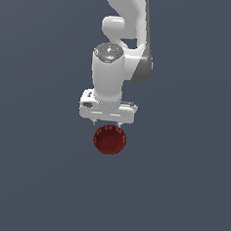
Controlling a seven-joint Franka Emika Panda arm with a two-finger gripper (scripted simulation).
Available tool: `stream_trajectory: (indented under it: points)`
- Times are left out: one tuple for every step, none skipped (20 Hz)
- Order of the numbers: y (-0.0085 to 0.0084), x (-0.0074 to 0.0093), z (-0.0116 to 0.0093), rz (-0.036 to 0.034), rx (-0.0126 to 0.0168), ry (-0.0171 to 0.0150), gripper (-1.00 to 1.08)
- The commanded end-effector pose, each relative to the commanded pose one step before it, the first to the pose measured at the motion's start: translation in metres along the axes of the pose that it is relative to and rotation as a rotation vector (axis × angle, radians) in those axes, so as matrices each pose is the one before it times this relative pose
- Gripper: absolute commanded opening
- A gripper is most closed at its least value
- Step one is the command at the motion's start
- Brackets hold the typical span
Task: Pick up the object and move it to a goal position.
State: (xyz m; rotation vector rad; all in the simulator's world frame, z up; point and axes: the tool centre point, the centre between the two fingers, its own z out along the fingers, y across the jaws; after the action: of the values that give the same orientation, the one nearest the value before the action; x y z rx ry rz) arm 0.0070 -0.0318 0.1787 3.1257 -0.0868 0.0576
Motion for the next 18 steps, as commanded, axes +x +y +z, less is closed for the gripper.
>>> stream_trajectory:
  points:
    - [0.00001, 0.0, 0.0, 0.0, 0.0, 0.0, 0.28]
    - [0.00028, -0.00002, -0.00007, -0.00074, -0.00064, 0.00004, 0.28]
    - [0.00079, -0.00006, -0.00018, -0.00214, -0.00187, 0.0001, 0.28]
    - [0.0014, -0.0001, -0.00032, -0.00337, -0.00295, 0.00012, 0.28]
    - [0.00191, -0.00015, -0.00047, -0.00441, -0.00386, 0.00008, 0.28]
    - [0.00165, -0.00013, -0.00048, -0.00356, -0.00312, -0.00005, 0.28]
    - [0.00116, -0.00008, -0.00042, -0.00213, -0.00188, -0.00017, 0.28]
    - [0.00061, -0.00003, -0.00031, -0.0007, -0.00063, -0.00027, 0.28]
    - [0.0002, 0.00001, -0.0001, 0.00073, 0.00063, -0.00017, 0.28]
    - [-0.00018, 0.00003, 0.00032, 0.0, 0.0, 0.0, 0.28]
    - [-0.00031, -0.00008, 0.0002, -0.00172, -0.00148, 0.00075, 0.28]
    - [0.00004, -0.00009, 0.00053, -0.0028, -0.00241, 0.00081, 0.28]
    - [0.00015, -0.00013, 0.00073, -0.00414, -0.00354, 0.00115, 0.28]
    - [0.00013, -0.00018, 0.00096, -0.00551, -0.00466, 0.00154, 0.28]
    - [0.00007, -0.00022, 0.00123, -0.00689, -0.00575, 0.00196, 0.28]
    - [0.00004, -0.00027, 0.00146, -0.00824, -0.00677, 0.00234, 0.28]
    - [0.00004, -0.00032, 0.00166, -0.0096, -0.00774, 0.00268, 0.28]
    - [0.0, -0.00037, 0.00186, -0.01107, -0.00874, 0.00306, 0.28]
